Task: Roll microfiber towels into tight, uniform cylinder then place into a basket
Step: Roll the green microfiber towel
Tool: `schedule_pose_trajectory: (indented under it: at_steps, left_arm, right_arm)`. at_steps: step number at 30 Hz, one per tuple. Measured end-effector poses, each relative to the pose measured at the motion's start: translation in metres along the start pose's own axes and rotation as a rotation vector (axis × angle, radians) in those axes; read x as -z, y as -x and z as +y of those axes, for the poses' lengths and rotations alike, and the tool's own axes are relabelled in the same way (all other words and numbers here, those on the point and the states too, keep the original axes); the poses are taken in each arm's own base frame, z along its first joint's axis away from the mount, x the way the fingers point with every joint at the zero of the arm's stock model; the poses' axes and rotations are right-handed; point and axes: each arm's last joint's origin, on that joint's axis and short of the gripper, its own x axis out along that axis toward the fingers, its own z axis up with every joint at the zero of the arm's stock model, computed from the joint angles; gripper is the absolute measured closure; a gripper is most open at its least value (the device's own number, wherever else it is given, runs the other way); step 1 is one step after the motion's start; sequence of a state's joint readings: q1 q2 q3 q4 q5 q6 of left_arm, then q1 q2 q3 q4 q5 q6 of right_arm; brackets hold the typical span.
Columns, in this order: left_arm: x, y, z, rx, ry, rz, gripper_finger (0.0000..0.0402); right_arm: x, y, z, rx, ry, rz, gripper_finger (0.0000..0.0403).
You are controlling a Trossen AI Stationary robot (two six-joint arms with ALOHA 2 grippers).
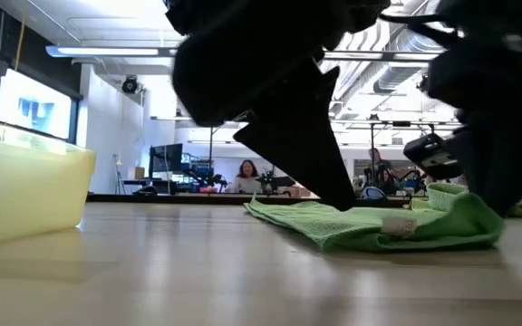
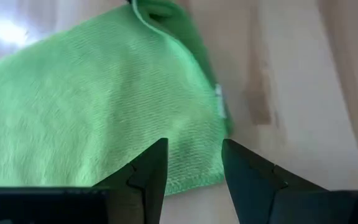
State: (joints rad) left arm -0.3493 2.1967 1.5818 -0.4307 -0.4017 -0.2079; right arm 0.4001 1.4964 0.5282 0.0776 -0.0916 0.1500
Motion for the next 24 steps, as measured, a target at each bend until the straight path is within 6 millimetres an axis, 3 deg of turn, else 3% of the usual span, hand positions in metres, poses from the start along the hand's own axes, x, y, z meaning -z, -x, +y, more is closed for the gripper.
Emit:
schedule_pose_trajectory:
  at_steps: [8,13,17,24]
  left_arm:
    - [0.0,0.002,-0.004,-0.007,0.143,-0.009,0.0259]
    - [-0.002,0.004,-0.004,-0.015,0.155,-0.028,0.0259]
    - [-0.004,0.004,-0.004,-0.012,0.164,-0.047,0.0259]
    - [-0.007,0.002,0.001,-0.021,0.164,-0.069,0.0259]
  right_arm:
    - [-0.012,0.019,-0.021,-0.048,-0.441,-0.076,0.0403]
    - [-0.005,0.022,-0.031,0.022,-0.623,-0.018,0.0403]
    - [0.006,0.02,-0.036,0.117,-0.681,0.063,0.0403]
    - [0.003,0.02,-0.036,0.111,-0.642,0.032,0.0403]
